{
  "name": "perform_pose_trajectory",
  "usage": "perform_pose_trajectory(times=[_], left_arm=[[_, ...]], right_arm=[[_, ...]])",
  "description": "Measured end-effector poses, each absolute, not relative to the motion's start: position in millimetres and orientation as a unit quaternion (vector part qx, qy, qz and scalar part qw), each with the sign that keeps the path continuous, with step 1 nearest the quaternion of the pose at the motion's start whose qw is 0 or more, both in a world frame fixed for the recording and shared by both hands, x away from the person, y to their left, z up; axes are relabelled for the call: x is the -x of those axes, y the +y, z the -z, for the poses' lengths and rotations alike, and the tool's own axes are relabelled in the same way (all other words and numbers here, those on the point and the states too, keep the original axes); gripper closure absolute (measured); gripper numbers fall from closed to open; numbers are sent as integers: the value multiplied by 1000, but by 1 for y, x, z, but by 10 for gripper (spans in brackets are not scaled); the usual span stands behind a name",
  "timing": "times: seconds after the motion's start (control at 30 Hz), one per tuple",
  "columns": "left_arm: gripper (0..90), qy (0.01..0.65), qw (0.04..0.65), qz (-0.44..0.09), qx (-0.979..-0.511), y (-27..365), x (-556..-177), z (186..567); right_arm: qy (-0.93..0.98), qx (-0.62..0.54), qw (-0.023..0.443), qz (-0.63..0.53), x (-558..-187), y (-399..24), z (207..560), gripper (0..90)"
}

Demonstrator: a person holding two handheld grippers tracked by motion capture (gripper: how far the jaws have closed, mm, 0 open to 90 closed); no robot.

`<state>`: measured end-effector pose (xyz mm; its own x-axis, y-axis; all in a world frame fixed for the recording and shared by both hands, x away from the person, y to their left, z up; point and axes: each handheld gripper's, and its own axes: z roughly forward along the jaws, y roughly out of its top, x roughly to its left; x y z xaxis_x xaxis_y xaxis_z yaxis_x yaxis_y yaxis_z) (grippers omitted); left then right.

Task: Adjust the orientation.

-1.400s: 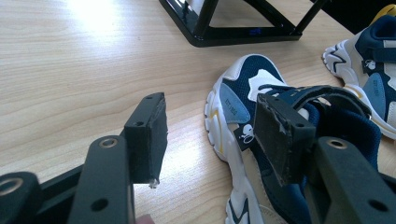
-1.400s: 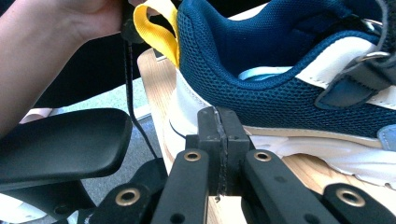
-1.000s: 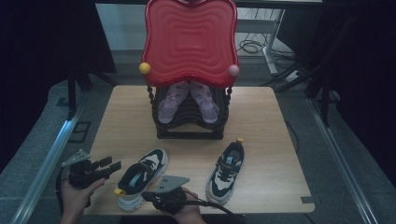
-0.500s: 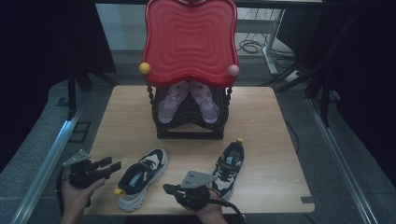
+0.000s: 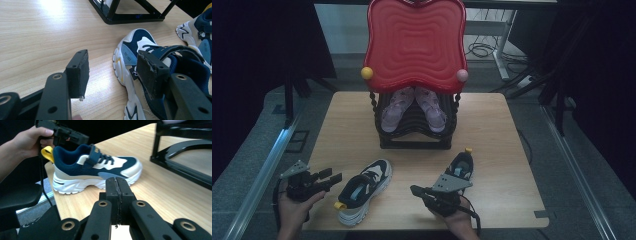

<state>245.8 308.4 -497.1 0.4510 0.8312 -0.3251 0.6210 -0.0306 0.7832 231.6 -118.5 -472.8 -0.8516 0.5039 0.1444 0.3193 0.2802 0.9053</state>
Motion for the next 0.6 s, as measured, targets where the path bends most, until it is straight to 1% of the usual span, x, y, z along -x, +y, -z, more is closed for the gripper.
perform_pose_trajectory(times=[0.6], left_arm=[[437,513,467,-109,-712,309,-248,499]], right_arm=[[777,-307,125,-536,-235,-190,467,892]])
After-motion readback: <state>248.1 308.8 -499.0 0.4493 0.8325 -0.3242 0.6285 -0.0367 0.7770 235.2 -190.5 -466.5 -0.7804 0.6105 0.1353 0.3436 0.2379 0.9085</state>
